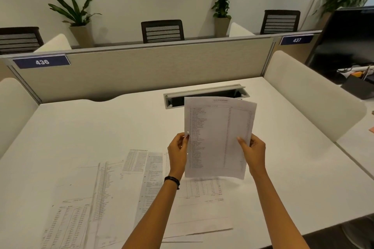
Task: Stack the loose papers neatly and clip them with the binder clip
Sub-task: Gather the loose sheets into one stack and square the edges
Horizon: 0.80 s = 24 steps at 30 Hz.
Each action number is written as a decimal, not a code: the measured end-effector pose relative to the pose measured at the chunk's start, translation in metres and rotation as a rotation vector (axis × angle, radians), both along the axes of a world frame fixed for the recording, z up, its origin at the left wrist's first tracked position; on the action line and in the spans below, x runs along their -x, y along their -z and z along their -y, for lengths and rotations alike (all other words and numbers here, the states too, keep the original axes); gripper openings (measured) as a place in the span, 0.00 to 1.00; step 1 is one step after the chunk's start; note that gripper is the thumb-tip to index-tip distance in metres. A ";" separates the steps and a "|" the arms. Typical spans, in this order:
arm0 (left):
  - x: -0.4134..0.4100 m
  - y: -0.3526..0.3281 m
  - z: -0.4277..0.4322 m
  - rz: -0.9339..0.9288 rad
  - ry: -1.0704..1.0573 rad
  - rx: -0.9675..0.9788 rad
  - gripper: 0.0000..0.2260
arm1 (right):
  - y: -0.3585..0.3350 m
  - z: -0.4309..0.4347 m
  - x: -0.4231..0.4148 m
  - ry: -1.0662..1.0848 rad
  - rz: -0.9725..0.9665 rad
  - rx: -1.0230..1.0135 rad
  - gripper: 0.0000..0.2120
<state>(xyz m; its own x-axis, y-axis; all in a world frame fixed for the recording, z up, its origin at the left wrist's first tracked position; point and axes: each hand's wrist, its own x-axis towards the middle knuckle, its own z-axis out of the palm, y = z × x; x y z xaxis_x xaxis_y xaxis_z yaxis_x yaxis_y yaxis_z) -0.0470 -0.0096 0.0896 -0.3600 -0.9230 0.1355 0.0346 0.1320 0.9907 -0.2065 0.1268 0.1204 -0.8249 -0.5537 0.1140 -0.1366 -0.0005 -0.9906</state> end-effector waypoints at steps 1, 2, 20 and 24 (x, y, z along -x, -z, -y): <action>-0.001 -0.001 0.002 0.001 -0.001 0.004 0.05 | -0.002 0.001 0.001 -0.002 0.000 0.002 0.05; -0.001 -0.002 0.004 0.005 -0.002 0.001 0.06 | -0.003 0.002 0.002 -0.005 0.003 0.003 0.05; -0.049 0.077 0.006 0.336 -0.100 -0.124 0.06 | 0.088 -0.005 -0.010 -0.014 0.130 -0.373 0.24; -0.057 0.087 0.010 0.459 -0.183 -0.030 0.13 | 0.099 -0.010 -0.013 -0.028 0.060 -0.430 0.23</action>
